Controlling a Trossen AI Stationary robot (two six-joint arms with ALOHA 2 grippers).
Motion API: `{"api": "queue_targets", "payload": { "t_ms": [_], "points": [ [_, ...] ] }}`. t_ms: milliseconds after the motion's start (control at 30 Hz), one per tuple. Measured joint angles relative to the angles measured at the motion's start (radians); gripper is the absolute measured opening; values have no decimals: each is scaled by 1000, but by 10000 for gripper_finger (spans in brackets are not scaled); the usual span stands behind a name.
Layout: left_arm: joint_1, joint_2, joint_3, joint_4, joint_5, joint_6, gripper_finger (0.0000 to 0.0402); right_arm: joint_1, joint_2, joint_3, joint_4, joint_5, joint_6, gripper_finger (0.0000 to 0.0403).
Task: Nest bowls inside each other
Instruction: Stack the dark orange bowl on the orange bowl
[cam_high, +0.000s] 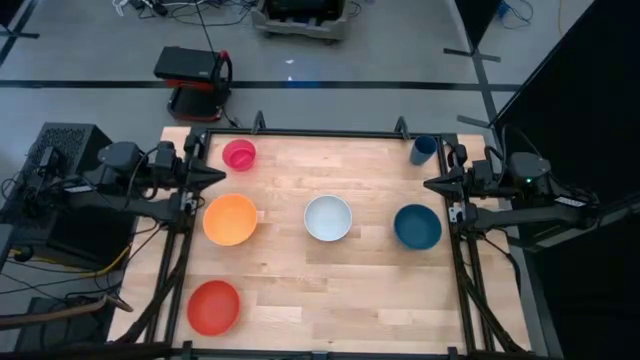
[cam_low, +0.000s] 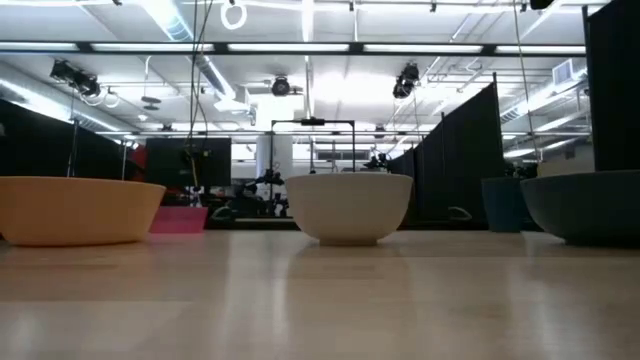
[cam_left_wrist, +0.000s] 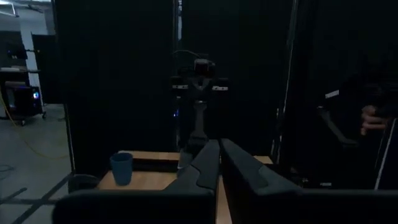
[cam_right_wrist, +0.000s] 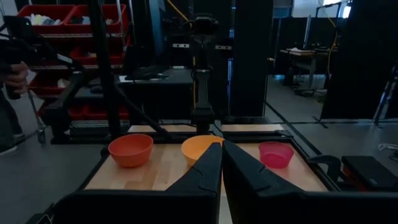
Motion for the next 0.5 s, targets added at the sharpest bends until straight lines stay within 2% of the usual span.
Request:
{"api": "queue_targets", "payload": {
  "t_ms": [233, 333, 500],
  "points": [
    [0, 104, 0, 31, -117, -61, 1, 0, 0, 0, 2, 2, -1, 0],
    [0, 154, 1, 72, -133, -96, 1, 0, 0, 0, 2, 3, -1, 0],
    [0, 251, 113, -70, -148, -122, 1, 0, 0, 0, 3, 9, -2, 0]
  ]
}}
